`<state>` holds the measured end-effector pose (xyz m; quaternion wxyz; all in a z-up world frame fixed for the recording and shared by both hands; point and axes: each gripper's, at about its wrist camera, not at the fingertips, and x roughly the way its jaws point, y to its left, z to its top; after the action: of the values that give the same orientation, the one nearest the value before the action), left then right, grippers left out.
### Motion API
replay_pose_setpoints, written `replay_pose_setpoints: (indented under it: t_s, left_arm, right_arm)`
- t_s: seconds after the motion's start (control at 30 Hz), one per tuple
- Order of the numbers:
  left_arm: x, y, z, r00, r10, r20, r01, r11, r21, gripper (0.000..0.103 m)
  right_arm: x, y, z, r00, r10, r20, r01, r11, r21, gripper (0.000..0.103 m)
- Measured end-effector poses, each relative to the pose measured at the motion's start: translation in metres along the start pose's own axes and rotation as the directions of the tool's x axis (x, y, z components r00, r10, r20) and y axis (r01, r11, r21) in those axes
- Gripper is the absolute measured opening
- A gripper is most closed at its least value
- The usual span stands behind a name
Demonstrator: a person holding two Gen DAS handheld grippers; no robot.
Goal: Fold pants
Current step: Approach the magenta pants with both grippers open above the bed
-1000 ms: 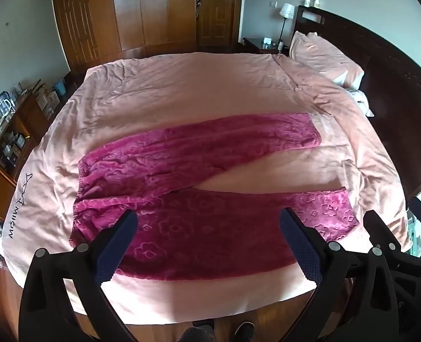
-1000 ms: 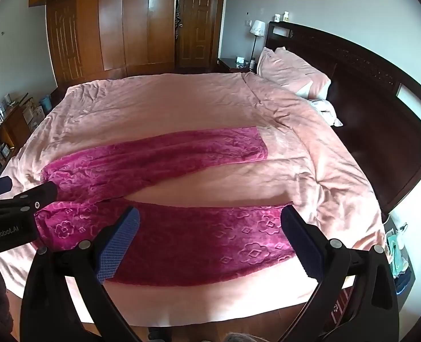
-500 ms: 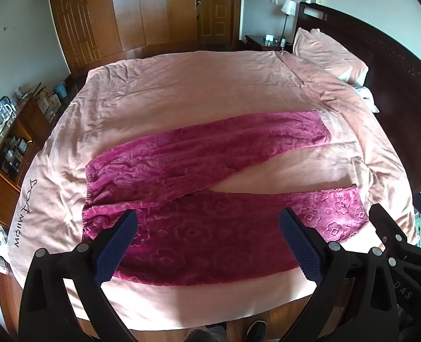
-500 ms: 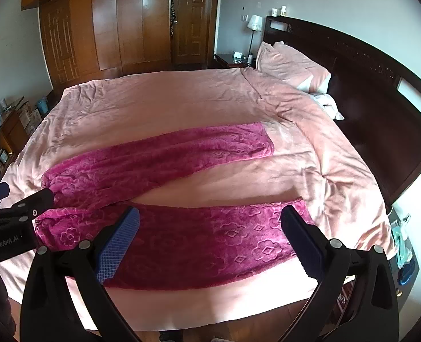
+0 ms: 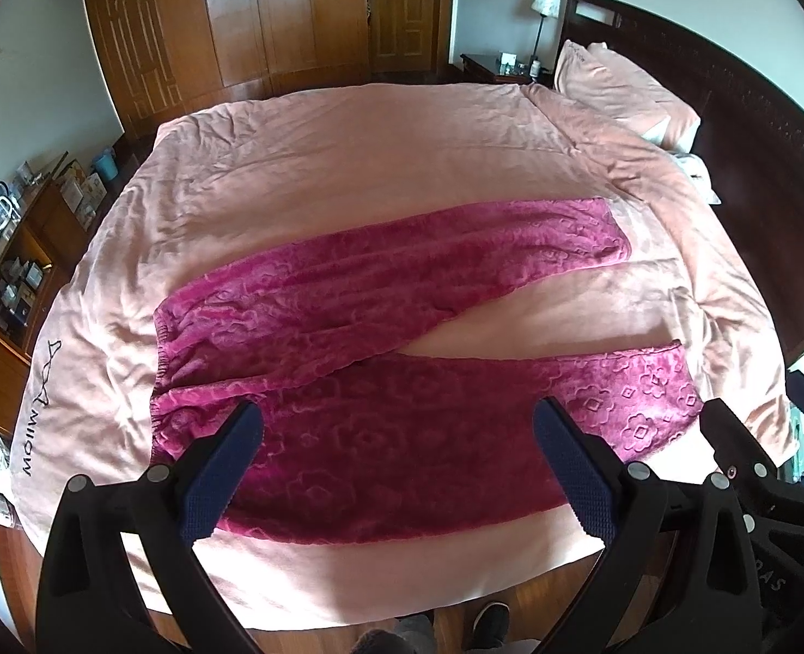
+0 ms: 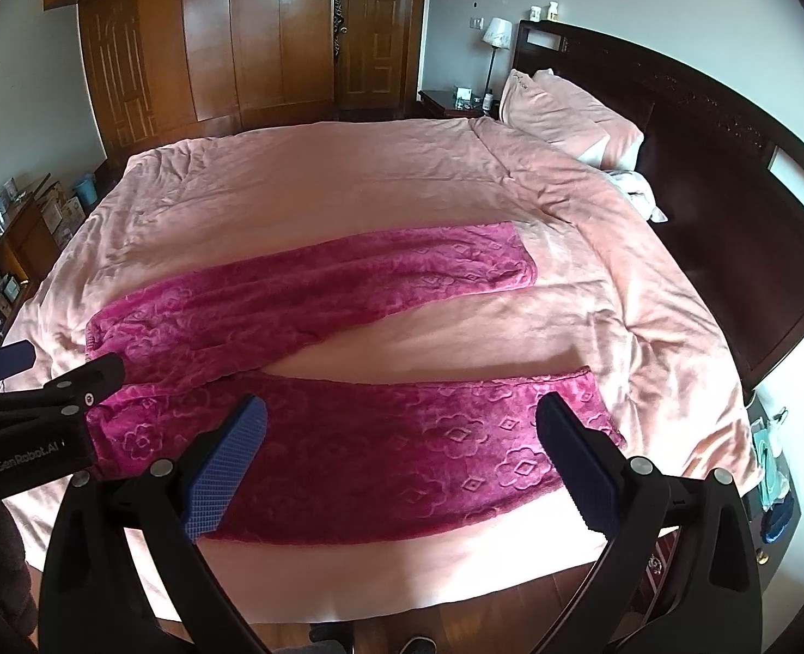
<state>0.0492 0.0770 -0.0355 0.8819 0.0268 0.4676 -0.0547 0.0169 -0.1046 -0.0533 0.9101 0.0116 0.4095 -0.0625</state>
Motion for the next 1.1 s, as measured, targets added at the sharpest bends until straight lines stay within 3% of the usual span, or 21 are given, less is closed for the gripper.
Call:
replay_pose_setpoints:
  t_s: [0.3,1.1]
  left_arm:
    - [0.003,0.004,0.001,0.999,-0.033,-0.016,0.033,0.999,-0.030,0.098]
    - [0.012,0.022,0.003,1.000,0.003,-0.010,-0.004,0.999,-0.032,0.098]
  right_arm:
    - [0.001,0.007,0.001,0.999,0.040,-0.027,-0.040,0.999,-0.010,0.100]
    - [0.023,0.023,0.002,0.994,0.080,-0.075,-0.081,0.997,-0.011,0.100]
